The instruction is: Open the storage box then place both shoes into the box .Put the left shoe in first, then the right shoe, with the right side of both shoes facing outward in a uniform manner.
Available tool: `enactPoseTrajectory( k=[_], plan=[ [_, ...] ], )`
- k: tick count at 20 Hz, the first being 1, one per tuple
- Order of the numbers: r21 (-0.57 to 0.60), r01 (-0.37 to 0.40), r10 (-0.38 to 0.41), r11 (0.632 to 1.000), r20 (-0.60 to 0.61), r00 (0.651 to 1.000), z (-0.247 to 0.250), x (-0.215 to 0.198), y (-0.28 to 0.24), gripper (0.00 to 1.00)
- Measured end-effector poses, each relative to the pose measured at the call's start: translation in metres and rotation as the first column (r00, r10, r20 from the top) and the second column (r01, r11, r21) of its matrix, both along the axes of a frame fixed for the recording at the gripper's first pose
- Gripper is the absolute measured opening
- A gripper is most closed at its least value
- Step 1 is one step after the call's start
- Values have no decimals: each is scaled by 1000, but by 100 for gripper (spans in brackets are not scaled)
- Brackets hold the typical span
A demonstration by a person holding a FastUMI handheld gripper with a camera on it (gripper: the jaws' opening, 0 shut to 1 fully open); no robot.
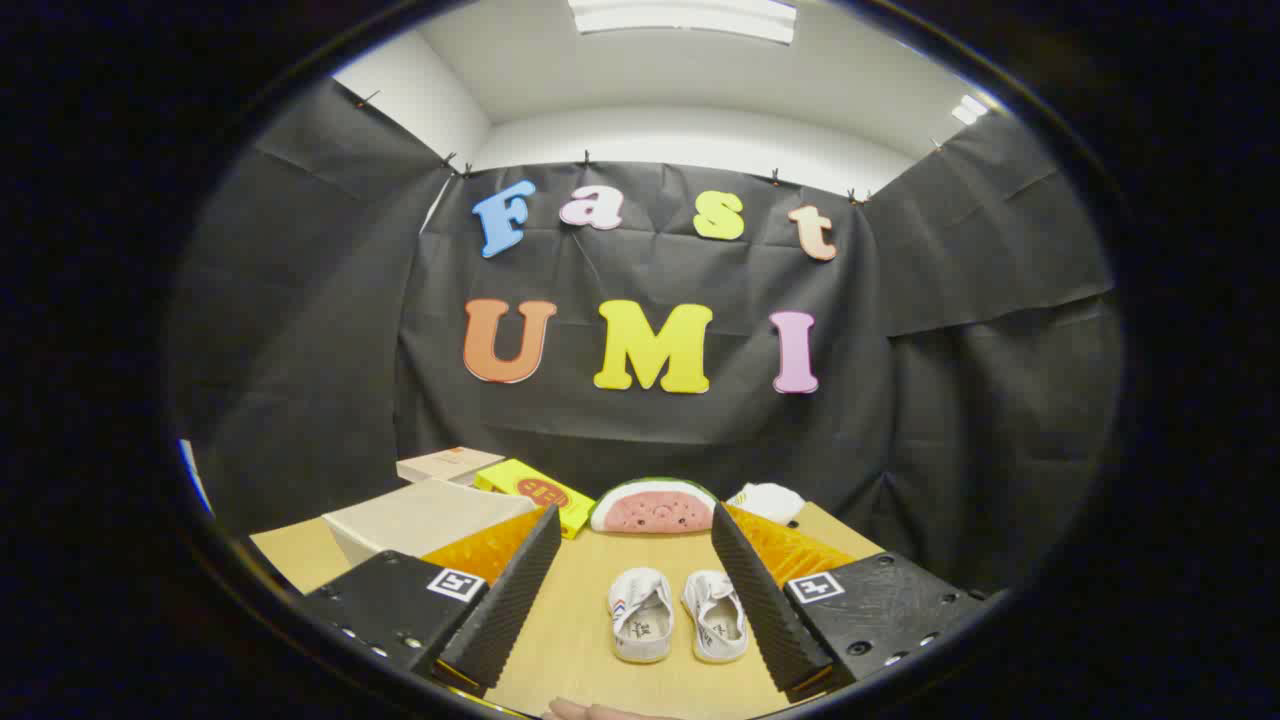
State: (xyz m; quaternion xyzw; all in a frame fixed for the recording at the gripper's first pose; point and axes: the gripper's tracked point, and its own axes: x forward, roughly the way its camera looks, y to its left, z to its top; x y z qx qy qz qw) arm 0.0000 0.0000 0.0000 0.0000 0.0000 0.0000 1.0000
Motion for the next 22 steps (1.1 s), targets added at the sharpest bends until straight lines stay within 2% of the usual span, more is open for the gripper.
enactPoseTrajectory(
  k=[15, 19, 22],
  plan=[
    [49, 46, -42, 998, -88, 995, -44, 48, -32, 94],
    [92, -4, 16, 996, -121, 993, -60, 79, -28, 94],
    [185, -99, 132, 978, -174, 976, -74, 109, -10, 93]
  ],
)
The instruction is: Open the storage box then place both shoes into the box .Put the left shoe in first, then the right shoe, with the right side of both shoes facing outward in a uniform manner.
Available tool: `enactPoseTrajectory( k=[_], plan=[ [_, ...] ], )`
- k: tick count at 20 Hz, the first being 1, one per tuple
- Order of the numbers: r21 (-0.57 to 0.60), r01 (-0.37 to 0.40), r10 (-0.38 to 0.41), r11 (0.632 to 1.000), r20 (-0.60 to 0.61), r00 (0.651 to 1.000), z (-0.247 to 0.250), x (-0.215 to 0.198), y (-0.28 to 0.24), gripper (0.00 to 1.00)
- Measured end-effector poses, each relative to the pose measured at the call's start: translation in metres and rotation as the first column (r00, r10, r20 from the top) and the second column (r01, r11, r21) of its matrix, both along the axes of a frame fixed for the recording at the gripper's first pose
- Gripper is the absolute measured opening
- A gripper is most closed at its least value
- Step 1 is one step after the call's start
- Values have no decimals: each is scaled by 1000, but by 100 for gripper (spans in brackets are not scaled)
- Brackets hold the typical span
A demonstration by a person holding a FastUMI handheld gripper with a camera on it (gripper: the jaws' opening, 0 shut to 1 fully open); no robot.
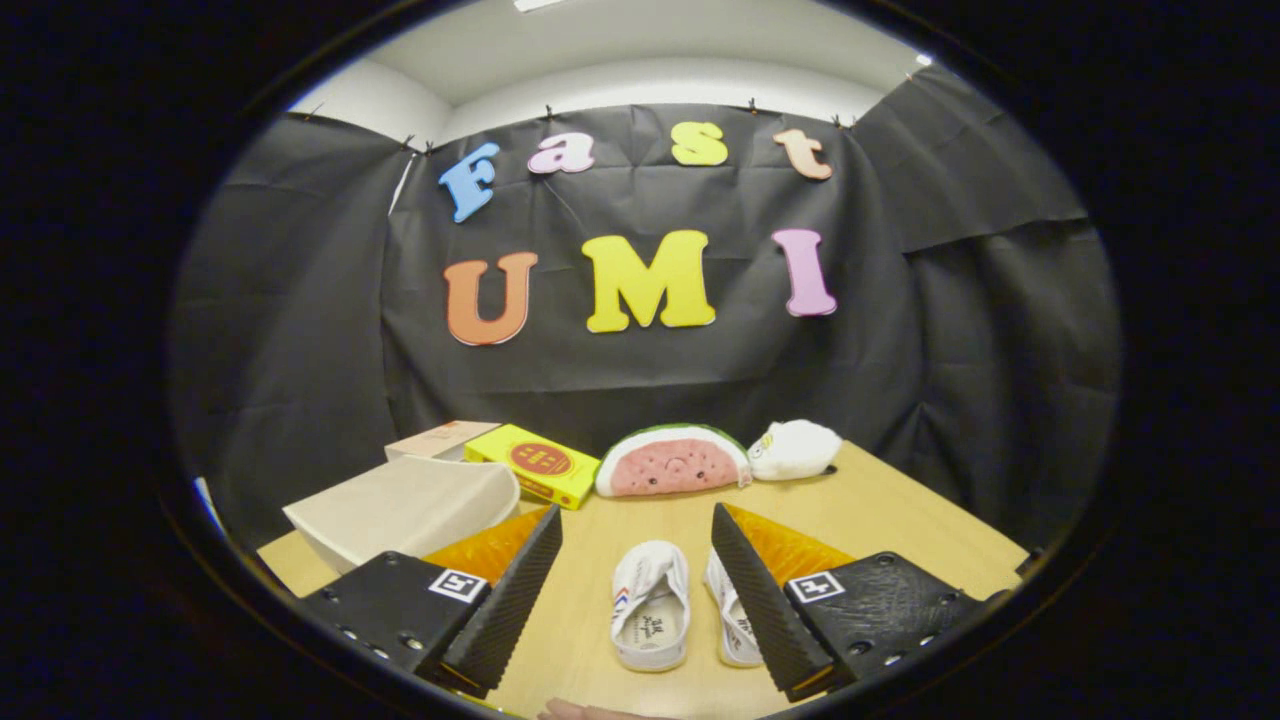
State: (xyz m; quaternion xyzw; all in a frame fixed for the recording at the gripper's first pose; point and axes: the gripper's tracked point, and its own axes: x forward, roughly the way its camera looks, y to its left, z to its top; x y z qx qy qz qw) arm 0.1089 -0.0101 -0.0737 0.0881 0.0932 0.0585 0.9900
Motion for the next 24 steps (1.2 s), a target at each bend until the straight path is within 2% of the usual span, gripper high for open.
enactPoseTrajectory(
  k=[4, 7, 10, 12, 14, 17, 18, 20, 21, 22, 23, 24],
  plan=[
    [139, -165, 182, 976, -122, 976, -18, 37, 28, 95],
    [201, -237, 274, 951, -182, 944, -27, 67, 45, 95],
    [267, -328, 390, 906, -227, 893, -37, 90, 70, 95],
    [357, -377, 478, 854, -255, 840, -45, 99, 93, 94],
    [456, -430, 586, 779, -287, 757, -57, 97, 121, 94],
    [558, -456, 682, 693, -302, 667, -69, 96, 147, 94],
    [601, -438, 698, 668, -303, 649, -71, 99, 150, 94],
    [709, -415, 759, 570, -261, 597, -68, 100, 163, 93],
    [734, -401, 771, 548, -256, 583, -69, 101, 165, 93],
    [746, -383, 770, 545, -265, 581, -72, 103, 169, 93],
    [756, -380, 784, 533, -273, 557, -74, 100, 172, 92],
    [771, -376, 794, 514, -263, 547, -74, 101, 174, 90]
  ],
)
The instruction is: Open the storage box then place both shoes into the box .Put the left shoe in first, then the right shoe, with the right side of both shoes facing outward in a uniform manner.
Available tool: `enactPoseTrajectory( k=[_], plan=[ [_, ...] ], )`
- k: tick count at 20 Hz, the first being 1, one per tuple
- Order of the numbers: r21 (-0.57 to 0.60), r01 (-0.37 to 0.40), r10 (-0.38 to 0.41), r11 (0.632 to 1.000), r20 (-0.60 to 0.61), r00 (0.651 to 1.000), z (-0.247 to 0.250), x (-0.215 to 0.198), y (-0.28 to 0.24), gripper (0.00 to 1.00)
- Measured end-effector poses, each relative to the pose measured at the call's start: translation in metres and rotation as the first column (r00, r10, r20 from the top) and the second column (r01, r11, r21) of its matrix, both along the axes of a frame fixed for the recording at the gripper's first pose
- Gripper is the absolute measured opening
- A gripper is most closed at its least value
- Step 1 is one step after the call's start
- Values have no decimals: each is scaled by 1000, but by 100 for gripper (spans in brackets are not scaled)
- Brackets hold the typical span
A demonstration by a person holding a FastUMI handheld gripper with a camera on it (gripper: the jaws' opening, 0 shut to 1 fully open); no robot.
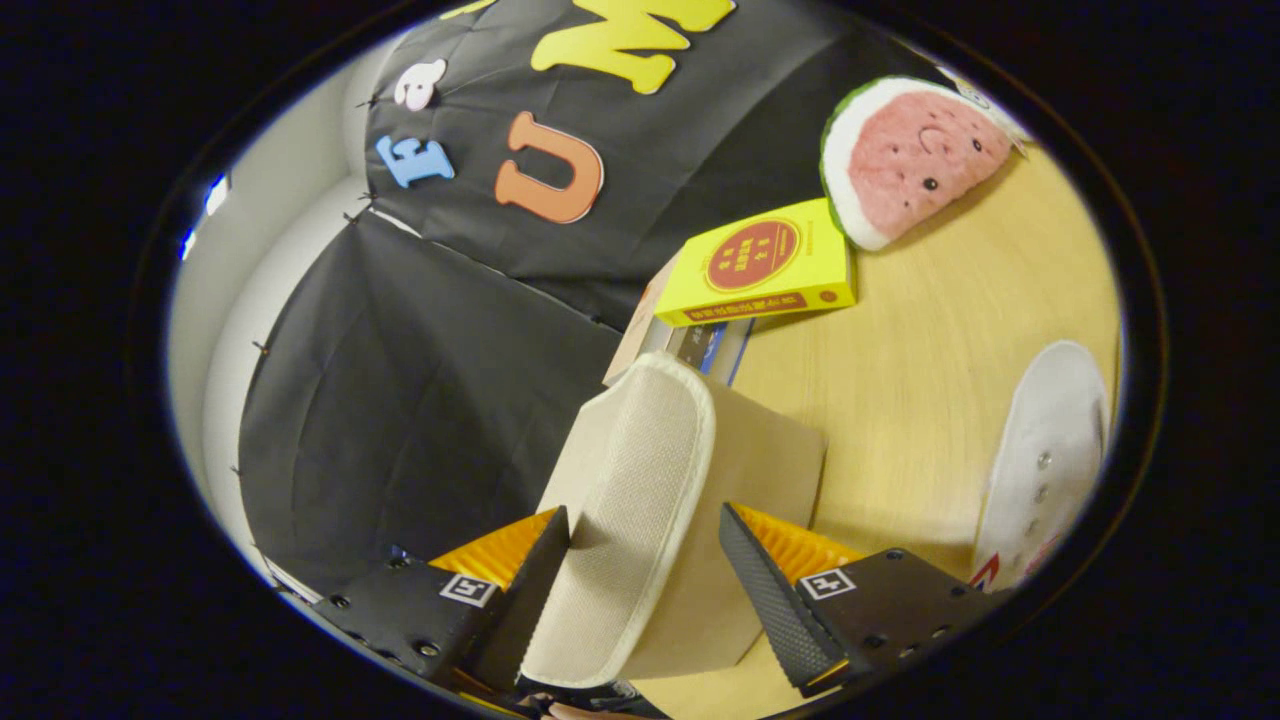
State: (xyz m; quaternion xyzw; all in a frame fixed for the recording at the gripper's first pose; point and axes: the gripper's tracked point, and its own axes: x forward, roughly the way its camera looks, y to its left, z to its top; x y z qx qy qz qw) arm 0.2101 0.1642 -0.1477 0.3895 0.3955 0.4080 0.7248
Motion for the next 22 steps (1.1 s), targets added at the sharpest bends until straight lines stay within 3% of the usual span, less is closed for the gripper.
enactPoseTrajectory(
  k=[1, 2, 5, 11, 13, 17, 18, 20, 22],
  plan=[
    [28, -4, 5, 1000, -11, 1000, 6, -2, 3, 88],
    [16, 4, -4, 1000, -2, 1000, 7, -1, 4, 78],
    [-30, -1, 1, 1000, 4, 1000, 2, -3, 1, 63],
    [-91, 49, -47, 995, 21, 999, 10, 0, -11, 55],
    [-105, 75, -75, 992, 8, 997, 10, 1, -15, 32],
    [-111, 96, -93, 989, 30, 995, 22, -2, -14, 33],
    [-110, 98, -95, 989, 32, 995, 27, -3, -13, 20],
    [-148, 105, -96, 984, 66, 993, 33, -2, -15, 17],
    [-158, 139, -136, 978, 29, 990, 41, -3, -11, 4]
  ],
)
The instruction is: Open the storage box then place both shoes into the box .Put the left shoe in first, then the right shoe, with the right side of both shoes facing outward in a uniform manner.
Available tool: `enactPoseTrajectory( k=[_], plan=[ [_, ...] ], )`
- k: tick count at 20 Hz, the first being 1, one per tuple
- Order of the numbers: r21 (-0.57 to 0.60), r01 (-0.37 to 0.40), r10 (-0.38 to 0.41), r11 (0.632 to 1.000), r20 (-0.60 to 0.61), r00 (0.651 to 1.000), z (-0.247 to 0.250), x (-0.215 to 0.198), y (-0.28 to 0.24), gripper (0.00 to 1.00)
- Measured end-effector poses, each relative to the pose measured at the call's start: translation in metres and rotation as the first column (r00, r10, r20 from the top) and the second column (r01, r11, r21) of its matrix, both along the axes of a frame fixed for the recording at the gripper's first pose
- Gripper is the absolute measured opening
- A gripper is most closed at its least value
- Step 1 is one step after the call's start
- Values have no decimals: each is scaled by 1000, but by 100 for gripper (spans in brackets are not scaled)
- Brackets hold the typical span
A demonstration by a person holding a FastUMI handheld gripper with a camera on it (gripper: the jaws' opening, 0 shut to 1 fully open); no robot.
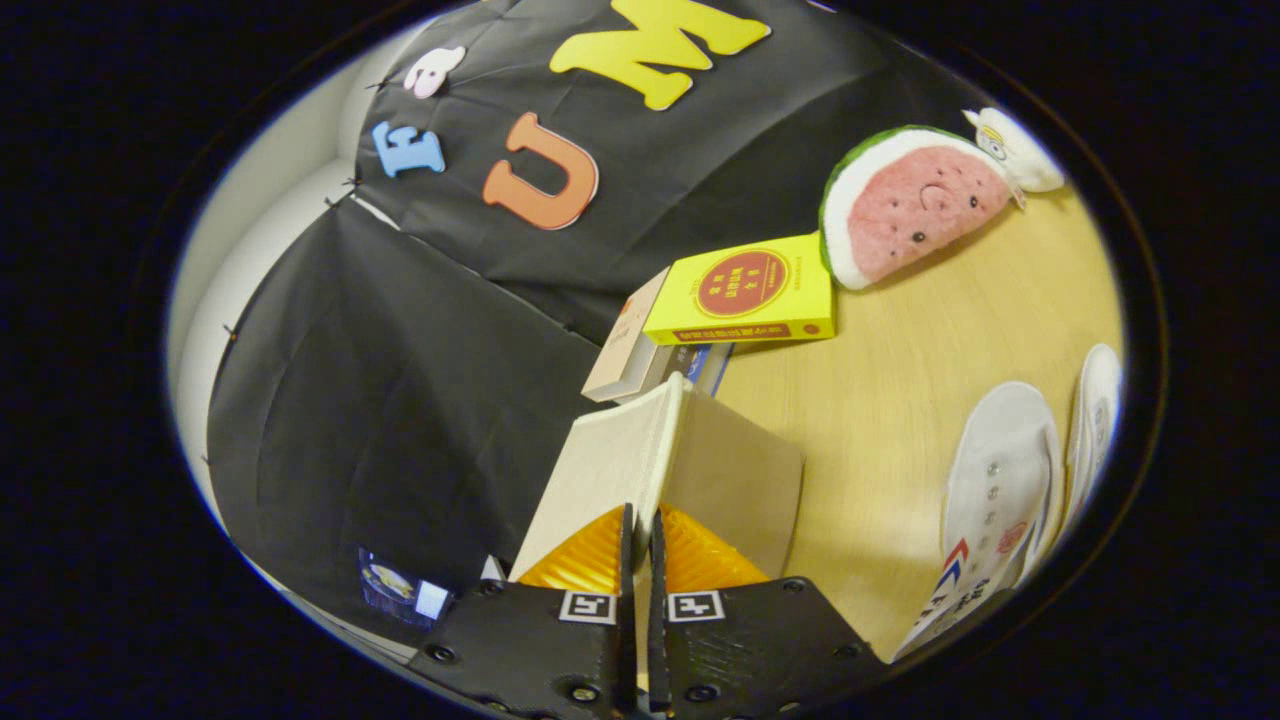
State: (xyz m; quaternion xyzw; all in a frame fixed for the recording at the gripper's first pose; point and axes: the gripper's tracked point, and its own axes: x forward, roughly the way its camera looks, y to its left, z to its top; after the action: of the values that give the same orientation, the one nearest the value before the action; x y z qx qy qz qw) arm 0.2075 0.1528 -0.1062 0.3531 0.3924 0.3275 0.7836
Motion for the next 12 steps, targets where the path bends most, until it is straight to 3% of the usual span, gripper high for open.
enactPoseTrajectory(
  k=[7, 12],
  plan=[
    [-49, 41, -39, 998, 44, 998, 42, 0, 16, 4],
    [-37, 61, -58, 997, 70, 996, 100, 1, 44, 4]
  ],
)
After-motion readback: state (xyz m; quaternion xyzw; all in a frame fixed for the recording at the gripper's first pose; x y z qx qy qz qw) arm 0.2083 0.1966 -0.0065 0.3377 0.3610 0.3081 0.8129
